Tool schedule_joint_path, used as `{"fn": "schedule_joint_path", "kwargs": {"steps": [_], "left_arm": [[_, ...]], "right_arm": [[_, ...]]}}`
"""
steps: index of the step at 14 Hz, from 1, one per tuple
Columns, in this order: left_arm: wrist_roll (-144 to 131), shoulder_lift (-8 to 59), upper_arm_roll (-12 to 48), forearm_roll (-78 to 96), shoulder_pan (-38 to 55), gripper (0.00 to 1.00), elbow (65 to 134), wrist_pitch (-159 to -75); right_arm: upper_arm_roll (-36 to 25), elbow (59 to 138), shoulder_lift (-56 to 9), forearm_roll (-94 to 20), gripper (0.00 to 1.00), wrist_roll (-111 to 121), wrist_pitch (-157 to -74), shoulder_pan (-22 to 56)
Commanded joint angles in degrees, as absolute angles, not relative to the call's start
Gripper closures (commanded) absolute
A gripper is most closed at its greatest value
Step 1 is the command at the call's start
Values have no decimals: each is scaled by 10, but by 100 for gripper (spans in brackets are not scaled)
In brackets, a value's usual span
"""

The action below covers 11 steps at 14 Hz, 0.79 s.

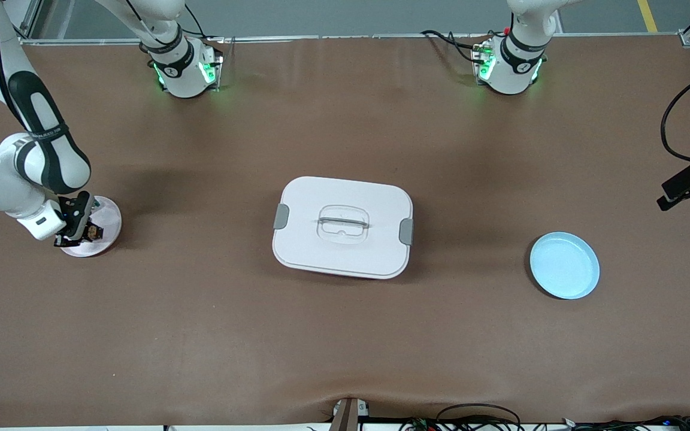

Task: Transfer orange switch to right arm and place
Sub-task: 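Lower the switch onto the white plate while the left gripper withdraws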

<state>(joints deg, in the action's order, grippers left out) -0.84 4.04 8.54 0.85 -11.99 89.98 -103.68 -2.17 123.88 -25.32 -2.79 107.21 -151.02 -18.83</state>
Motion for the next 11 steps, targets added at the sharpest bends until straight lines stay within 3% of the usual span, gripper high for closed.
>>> {"fn": "schedule_joint_path", "kwargs": {"steps": [1, 4, 7, 11], "left_arm": [[-7, 33, 19, 9, -47, 0, 896, -1027], [-9, 33, 1, 9, -22, 0, 892, -1027], [-12, 27, 0, 9, -8, 0, 883, -1027], [-23, 14, -2, 8, -3, 0, 883, -1020]], "right_arm": [[-14, 1238, -258, -16, 0, 1076, -1512, -203], [-13, 1210, -243, -16, 0, 1074, -1466, -195], [-12, 1095, -236, -17, 0, 1058, -1271, -190], [-11, 986, -234, -16, 0, 971, -1132, -180]]}}
